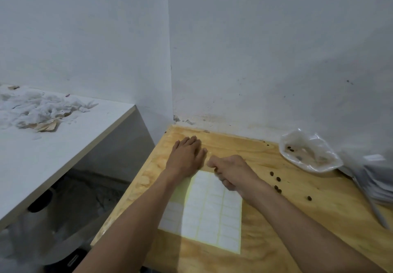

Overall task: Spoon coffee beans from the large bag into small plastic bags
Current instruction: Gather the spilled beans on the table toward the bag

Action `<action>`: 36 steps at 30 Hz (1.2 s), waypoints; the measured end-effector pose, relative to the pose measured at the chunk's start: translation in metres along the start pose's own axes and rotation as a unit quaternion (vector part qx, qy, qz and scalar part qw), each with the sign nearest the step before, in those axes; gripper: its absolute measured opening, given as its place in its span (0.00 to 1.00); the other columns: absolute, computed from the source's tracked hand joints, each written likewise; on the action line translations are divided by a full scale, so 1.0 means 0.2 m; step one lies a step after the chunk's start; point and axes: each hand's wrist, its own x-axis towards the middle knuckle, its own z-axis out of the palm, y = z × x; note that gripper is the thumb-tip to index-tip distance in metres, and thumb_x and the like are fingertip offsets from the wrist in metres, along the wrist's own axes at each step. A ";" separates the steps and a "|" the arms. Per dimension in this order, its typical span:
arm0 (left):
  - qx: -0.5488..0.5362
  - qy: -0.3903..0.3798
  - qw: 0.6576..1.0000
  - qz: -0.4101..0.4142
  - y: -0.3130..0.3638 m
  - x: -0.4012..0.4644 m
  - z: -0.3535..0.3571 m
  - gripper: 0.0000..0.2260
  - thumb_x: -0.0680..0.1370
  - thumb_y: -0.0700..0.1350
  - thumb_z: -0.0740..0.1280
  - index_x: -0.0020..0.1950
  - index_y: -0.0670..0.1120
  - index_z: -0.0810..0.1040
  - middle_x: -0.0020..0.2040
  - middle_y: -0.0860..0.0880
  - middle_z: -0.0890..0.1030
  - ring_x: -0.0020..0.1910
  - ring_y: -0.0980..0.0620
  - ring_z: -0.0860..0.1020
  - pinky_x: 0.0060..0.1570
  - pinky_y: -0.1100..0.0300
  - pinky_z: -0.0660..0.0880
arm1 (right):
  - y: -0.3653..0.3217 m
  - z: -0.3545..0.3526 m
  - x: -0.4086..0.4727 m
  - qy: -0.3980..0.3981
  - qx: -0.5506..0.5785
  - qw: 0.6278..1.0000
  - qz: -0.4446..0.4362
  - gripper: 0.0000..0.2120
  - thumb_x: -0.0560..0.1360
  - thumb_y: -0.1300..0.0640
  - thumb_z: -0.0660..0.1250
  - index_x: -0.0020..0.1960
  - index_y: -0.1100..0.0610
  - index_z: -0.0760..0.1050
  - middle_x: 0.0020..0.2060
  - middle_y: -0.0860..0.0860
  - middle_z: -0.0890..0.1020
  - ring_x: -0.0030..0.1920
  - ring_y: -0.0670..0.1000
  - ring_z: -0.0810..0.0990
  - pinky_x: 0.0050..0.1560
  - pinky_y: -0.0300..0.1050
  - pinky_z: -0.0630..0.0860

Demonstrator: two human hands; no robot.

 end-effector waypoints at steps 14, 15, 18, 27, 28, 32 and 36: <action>0.021 -0.125 0.985 0.119 0.49 0.16 0.16 0.26 0.85 0.57 0.50 0.78 0.44 0.63 0.82 0.44 0.58 0.81 0.47 0.54 0.78 0.48 0.50 | 0.26 -0.74 -0.25 0.237 -0.193 0.949 -0.081 0.13 0.67 0.42 0.80 0.47 0.47 0.88 0.40 0.39 0.84 0.45 0.32 0.79 0.46 0.33 0.73; 0.013 -0.129 0.985 0.116 0.49 0.15 0.17 0.26 0.86 0.58 0.50 0.79 0.44 0.63 0.82 0.44 0.58 0.81 0.48 0.54 0.79 0.48 0.48 | 0.31 -0.75 -0.25 0.235 -0.195 0.949 -0.078 0.15 0.65 0.42 0.81 0.49 0.46 0.88 0.42 0.39 0.85 0.47 0.33 0.79 0.47 0.33 0.74; 0.003 -0.133 0.985 0.105 0.48 0.14 0.18 0.27 0.85 0.58 0.50 0.81 0.46 0.60 0.82 0.46 0.56 0.82 0.49 0.51 0.78 0.51 0.45 | 0.36 -0.74 -0.24 0.240 -0.211 0.943 -0.088 0.14 0.65 0.41 0.80 0.49 0.44 0.88 0.41 0.37 0.86 0.47 0.34 0.81 0.51 0.36 0.77; -0.005 -0.124 0.988 0.097 0.48 0.14 0.19 0.27 0.85 0.58 0.52 0.81 0.47 0.60 0.82 0.47 0.57 0.81 0.50 0.53 0.78 0.52 0.46 | 0.29 -0.75 -0.16 0.172 -0.037 0.984 -0.039 0.10 0.73 0.49 0.74 0.40 0.55 0.81 0.28 0.44 0.76 0.27 0.45 0.71 0.28 0.40 0.68; -0.006 -0.124 0.988 0.097 0.48 0.14 0.19 0.27 0.85 0.59 0.52 0.81 0.47 0.60 0.82 0.47 0.57 0.81 0.50 0.53 0.78 0.52 0.46 | 0.26 -0.77 -0.15 0.153 0.078 0.985 -0.004 0.08 0.75 0.53 0.71 0.42 0.57 0.77 0.28 0.47 0.73 0.25 0.46 0.67 0.25 0.39 0.64; -0.005 -0.124 0.987 0.099 0.48 0.14 0.20 0.27 0.85 0.59 0.51 0.81 0.47 0.60 0.82 0.47 0.56 0.81 0.50 0.52 0.79 0.52 0.46 | 0.21 -0.79 -0.15 0.141 0.169 0.975 0.041 0.06 0.74 0.58 0.63 0.44 0.60 0.75 0.31 0.52 0.76 0.26 0.47 0.69 0.23 0.39 0.64; -0.009 -0.125 0.988 0.095 0.48 0.14 0.19 0.27 0.85 0.59 0.51 0.81 0.47 0.60 0.82 0.47 0.56 0.81 0.50 0.53 0.78 0.52 0.46 | 0.26 -0.74 -0.14 0.204 -0.115 0.970 -0.066 0.11 0.72 0.47 0.76 0.37 0.53 0.83 0.33 0.41 0.82 0.34 0.39 0.80 0.38 0.43 0.76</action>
